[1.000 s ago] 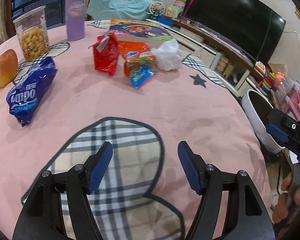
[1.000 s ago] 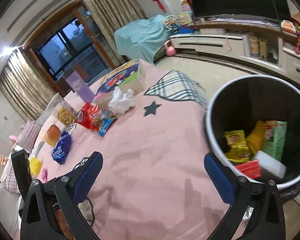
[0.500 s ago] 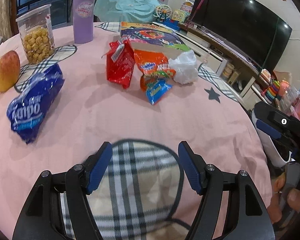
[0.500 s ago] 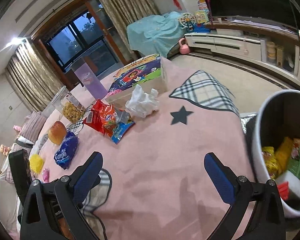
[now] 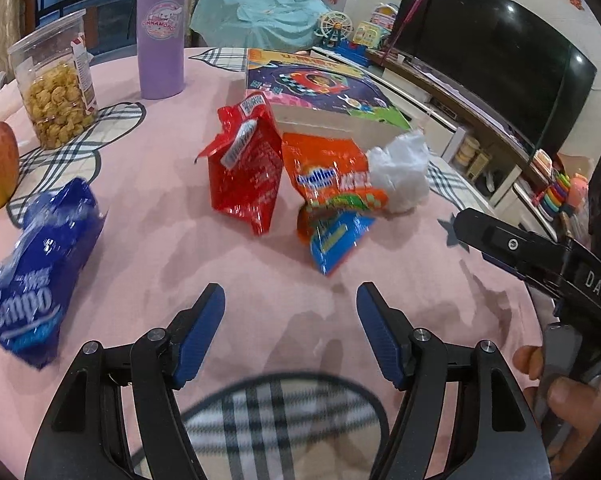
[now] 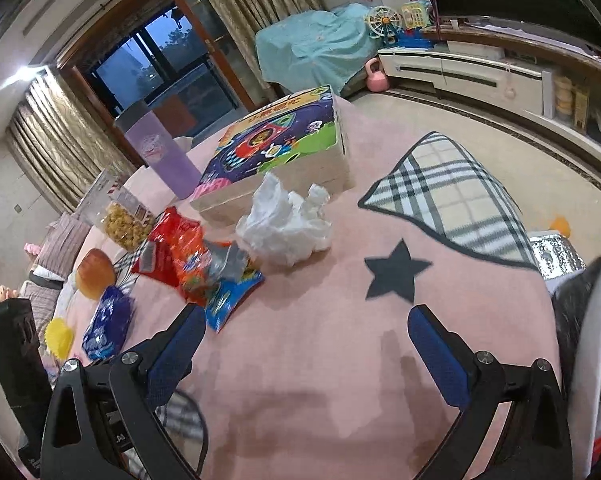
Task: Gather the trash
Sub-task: 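Move both open tools back over the table toward the orange bag, then grasp the orange Ovaltine bag with the left tool while the right grasps the crumpled tissue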
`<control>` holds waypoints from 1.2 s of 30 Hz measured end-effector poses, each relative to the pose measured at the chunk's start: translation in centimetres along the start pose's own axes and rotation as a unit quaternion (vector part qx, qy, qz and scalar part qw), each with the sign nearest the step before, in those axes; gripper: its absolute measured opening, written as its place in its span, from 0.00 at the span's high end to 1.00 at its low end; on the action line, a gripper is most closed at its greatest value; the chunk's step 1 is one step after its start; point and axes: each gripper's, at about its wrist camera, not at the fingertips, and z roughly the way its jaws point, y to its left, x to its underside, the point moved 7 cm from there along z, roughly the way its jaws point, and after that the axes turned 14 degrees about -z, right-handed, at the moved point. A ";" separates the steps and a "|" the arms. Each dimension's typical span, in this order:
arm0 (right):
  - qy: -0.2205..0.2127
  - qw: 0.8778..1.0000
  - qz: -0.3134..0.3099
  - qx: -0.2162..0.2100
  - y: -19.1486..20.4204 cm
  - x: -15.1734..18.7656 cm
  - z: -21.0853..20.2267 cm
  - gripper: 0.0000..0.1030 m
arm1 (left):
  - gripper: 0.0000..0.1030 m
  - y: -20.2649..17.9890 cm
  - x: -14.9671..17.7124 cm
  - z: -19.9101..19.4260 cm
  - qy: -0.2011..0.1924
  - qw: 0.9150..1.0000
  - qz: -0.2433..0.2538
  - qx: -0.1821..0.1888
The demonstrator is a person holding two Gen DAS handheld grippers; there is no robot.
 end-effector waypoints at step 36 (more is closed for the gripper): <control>-0.023 0.998 0.017 -0.048 -0.3 0.0 -2.1 0.68 | 1.00 -2.5 1.8 -1.5 0.008 0.998 0.033 0.057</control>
